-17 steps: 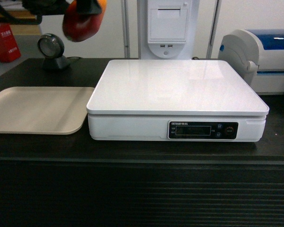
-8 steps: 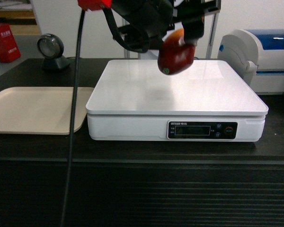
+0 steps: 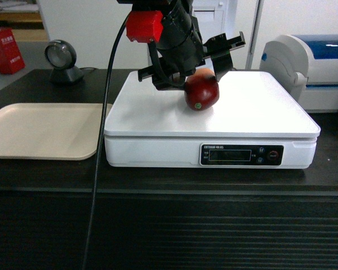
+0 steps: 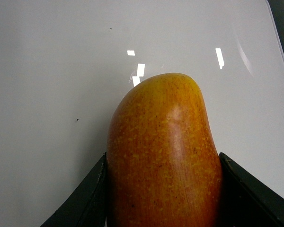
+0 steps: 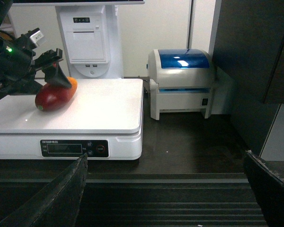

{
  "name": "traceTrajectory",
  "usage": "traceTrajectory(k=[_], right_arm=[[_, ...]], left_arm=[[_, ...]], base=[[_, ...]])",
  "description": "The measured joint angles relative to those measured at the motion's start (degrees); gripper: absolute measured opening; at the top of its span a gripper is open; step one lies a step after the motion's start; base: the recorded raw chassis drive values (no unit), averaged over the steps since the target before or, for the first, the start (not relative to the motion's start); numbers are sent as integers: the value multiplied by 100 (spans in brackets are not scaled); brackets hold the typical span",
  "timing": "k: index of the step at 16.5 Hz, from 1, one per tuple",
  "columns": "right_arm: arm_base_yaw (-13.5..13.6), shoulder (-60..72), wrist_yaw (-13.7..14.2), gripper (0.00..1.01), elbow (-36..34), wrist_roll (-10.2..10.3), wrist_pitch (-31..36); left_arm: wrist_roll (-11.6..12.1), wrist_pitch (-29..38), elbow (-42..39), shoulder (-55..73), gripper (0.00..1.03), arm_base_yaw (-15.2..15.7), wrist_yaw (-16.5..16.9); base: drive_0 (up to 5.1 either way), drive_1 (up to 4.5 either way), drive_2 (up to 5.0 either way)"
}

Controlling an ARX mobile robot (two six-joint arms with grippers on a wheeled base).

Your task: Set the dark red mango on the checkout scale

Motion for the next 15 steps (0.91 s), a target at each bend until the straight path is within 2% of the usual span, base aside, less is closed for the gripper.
traceTrajectory(k=[1, 4, 5, 7, 10, 11, 12, 13, 14, 15], right_arm=[[0, 0, 0, 98, 0, 0, 0], [0, 0, 0, 98, 0, 0, 0], [0, 0, 0, 98, 0, 0, 0], [0, 0, 0, 98, 0, 0, 0], [0, 0, 2, 98, 0, 0, 0], [0, 0, 0, 98, 0, 0, 0], [0, 0, 0, 98, 0, 0, 0], [0, 0, 0, 98, 0, 0, 2], [0, 0, 0, 98, 0, 0, 0], [0, 0, 0, 98, 0, 0, 0]], left_arm=[[0, 31, -9, 0, 60, -17, -39], [28, 229, -234, -2, 95, -39, 52], [50, 273, -293, -15, 99, -39, 101], [136, 492, -476, -232, 98, -26, 136], [529, 1036, -752, -938, 98, 50, 289], [778, 1390, -927, -1226, 98, 85, 348], [1139, 1912, -1327, -1572, 98, 140, 516], [1582, 2391, -1821, -1969, 98, 236, 763], [2190, 2970, -2531, -2577, 98, 472, 1108], [2555, 3300, -3005, -2968, 98, 647, 1388]], base=[[0, 0, 0], [0, 0, 0], [0, 0, 0], [0, 0, 0], [0, 0, 0], [0, 0, 0], [0, 0, 0], [0, 0, 0], [0, 0, 0], [0, 0, 0]])
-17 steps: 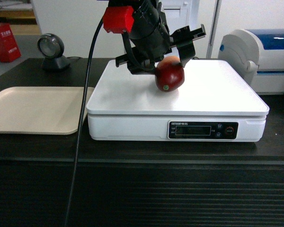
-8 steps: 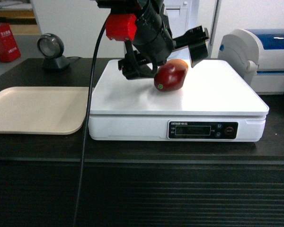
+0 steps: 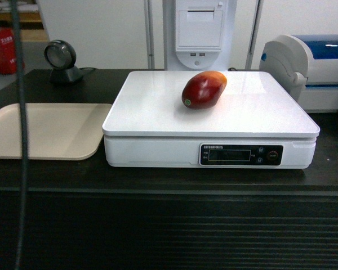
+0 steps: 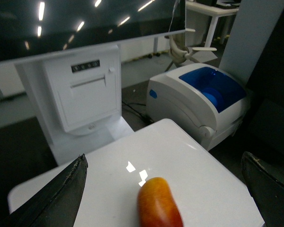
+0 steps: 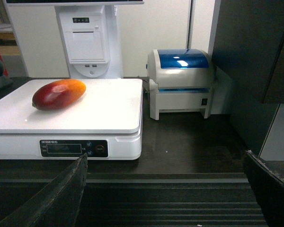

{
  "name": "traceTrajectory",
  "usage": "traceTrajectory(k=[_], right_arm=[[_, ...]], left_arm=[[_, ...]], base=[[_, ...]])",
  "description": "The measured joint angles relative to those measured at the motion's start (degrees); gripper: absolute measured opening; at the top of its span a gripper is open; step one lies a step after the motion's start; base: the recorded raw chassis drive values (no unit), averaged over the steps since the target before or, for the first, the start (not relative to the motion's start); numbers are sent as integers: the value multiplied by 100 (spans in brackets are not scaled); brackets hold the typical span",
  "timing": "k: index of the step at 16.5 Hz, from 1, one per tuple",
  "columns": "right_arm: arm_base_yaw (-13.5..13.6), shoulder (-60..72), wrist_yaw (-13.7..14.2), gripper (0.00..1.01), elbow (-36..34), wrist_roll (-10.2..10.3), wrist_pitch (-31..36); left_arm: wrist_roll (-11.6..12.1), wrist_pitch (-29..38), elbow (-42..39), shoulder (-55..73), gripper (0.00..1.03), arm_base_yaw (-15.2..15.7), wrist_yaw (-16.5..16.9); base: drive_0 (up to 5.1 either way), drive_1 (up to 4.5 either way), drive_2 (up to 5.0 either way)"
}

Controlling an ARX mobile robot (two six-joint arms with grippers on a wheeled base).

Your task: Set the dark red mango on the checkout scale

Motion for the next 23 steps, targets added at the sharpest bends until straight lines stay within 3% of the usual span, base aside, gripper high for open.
traceTrajectory(k=[3, 5, 7, 10, 11, 12, 13, 14, 19, 23], right_arm=[[0, 0, 0, 98, 0, 0, 0], [0, 0, 2, 98, 0, 0, 2], [0, 0, 0, 98, 0, 0, 0], [0, 0, 0, 98, 0, 0, 0], [0, 0, 0, 98, 0, 0, 2], [0, 0, 2, 98, 0, 0, -2], [0, 0, 2, 98, 0, 0, 0], [0, 0, 0, 98, 0, 0, 2], [0, 0, 2, 98, 0, 0, 0], [0, 0, 0, 98, 0, 0, 0]], left_arm=[[970, 501, -1316, -986, 98, 450, 487], [1235, 782, -2046, -1458, 98, 828, 592], [1298, 1224, -2798, -1906, 98, 1353, 573], [1224, 1495, -3414, -2647, 98, 2009, 509], [1141, 1576, -3517, -2806, 96, 2048, 304], [597, 1668, -4103, -3388, 80, 2026, -905], [297, 1606, -4754, -3982, 66, 2022, -1453], [155, 1585, -5322, -4570, 51, 2048, -1554], [26, 2050, -6837, -5617, 2, 2035, -1554], [15, 2092, -7597, -6391, 2, 2037, -1554]], base=[[0, 0, 0], [0, 0, 0], [0, 0, 0], [0, 0, 0], [0, 0, 0], [0, 0, 0], [0, 0, 0], [0, 0, 0], [0, 0, 0], [0, 0, 0]])
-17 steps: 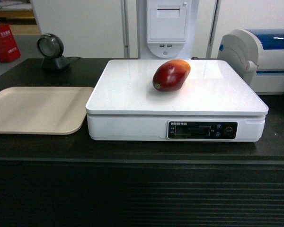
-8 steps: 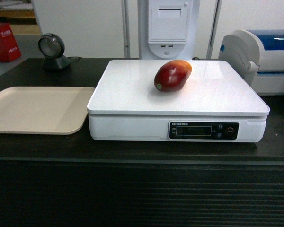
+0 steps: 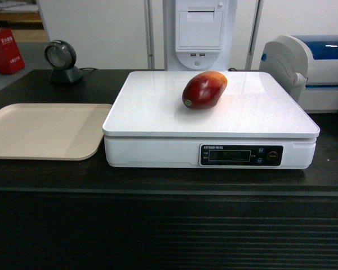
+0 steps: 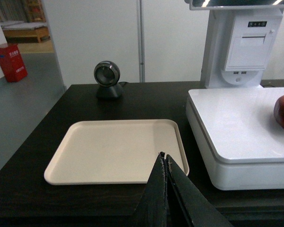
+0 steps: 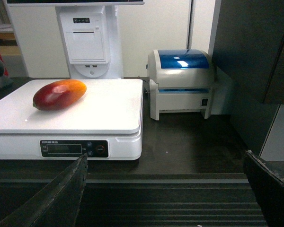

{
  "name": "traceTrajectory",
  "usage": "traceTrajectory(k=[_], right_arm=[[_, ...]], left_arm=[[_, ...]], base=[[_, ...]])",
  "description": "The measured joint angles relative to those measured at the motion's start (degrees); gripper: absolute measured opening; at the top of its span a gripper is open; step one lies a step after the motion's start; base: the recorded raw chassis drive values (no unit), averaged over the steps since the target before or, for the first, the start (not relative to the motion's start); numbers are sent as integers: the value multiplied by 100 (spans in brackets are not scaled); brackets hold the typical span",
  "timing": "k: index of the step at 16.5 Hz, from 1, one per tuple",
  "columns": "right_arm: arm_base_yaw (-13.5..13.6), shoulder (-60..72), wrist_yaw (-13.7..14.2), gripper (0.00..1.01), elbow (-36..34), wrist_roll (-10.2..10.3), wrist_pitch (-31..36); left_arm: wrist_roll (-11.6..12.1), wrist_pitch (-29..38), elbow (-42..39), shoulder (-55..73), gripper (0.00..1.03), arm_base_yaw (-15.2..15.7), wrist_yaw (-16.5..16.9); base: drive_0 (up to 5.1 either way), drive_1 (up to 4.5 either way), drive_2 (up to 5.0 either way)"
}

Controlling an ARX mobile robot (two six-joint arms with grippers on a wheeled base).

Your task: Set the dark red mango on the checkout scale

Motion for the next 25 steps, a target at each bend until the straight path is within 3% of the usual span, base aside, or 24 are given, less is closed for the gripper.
traceTrajectory(k=[11, 12, 22, 25], right_arm=[[0, 0, 0, 98, 0, 0, 0], [0, 0, 0, 98, 0, 0, 0], [0, 0, 0, 98, 0, 0, 0], [0, 0, 2, 98, 0, 0, -2]], left_arm=[[0, -1008, -813, -1836, 2, 0, 0], [0, -758, -946, -1871, 2, 0, 0], [-2, -2026, -988, -3073, 2, 0, 0], [0, -3064, -984, -4063, 2, 0, -2]], base=[[0, 0, 0], [0, 0, 0], [0, 0, 0], [0, 0, 0]])
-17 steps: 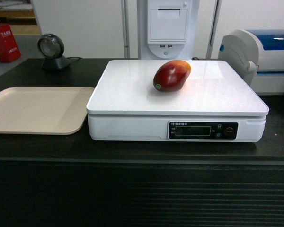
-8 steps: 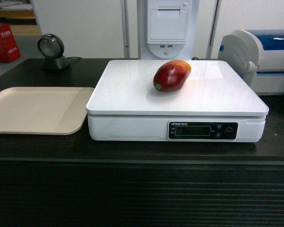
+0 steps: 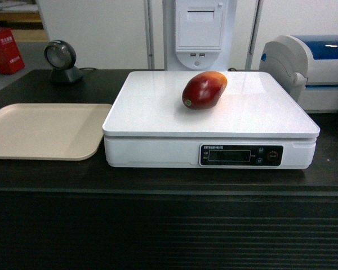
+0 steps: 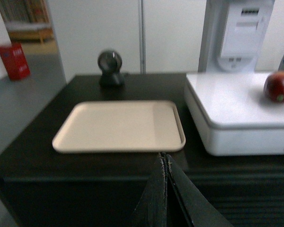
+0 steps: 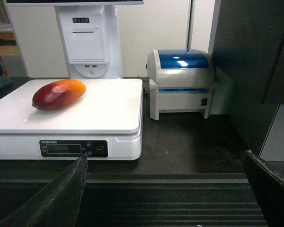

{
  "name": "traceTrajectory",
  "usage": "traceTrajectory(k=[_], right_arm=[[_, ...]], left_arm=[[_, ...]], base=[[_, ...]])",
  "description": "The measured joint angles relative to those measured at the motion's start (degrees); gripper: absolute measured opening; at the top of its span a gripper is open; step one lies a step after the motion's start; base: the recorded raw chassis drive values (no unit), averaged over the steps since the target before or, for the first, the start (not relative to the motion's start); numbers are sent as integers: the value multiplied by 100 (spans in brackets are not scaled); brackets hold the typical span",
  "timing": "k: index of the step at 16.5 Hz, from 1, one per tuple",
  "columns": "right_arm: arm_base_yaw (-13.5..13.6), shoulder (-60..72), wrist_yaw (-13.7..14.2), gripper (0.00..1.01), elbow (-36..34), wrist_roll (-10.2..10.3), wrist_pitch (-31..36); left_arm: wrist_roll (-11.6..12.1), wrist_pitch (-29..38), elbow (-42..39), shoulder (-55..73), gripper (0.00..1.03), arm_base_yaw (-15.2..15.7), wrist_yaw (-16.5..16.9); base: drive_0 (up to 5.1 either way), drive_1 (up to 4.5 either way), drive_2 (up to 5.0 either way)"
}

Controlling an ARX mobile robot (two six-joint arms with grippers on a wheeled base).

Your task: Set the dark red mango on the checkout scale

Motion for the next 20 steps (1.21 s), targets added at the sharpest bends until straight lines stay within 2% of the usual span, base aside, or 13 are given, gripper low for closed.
traceTrajectory(k=[8, 9, 13, 14, 15, 16, 20], right_arm=[[0, 0, -2, 98, 0, 0, 2], [0, 0, -2, 98, 0, 0, 2], [0, 0, -2, 98, 0, 0, 2], [0, 0, 0, 98, 0, 0, 2], [0, 0, -2, 98, 0, 0, 2], [0, 0, -2, 98, 0, 0, 2], [0, 0, -2, 98, 0, 0, 2]], left_arm=[[-9, -9, 0, 4, 4, 0, 2], [-9, -7, 0, 7, 9, 0, 2], [-9, -7, 0, 4, 56, 0, 2], [-9, -7, 0, 7, 69, 0, 2], [-9, -7, 0, 7, 92, 0, 2], [-4, -7, 0, 4, 98, 0, 2], [-7, -7, 0, 4, 98, 0, 2]], base=[[0, 0, 0], [0, 0, 0], [0, 0, 0], [0, 0, 0], [0, 0, 0], [0, 0, 0], [0, 0, 0]])
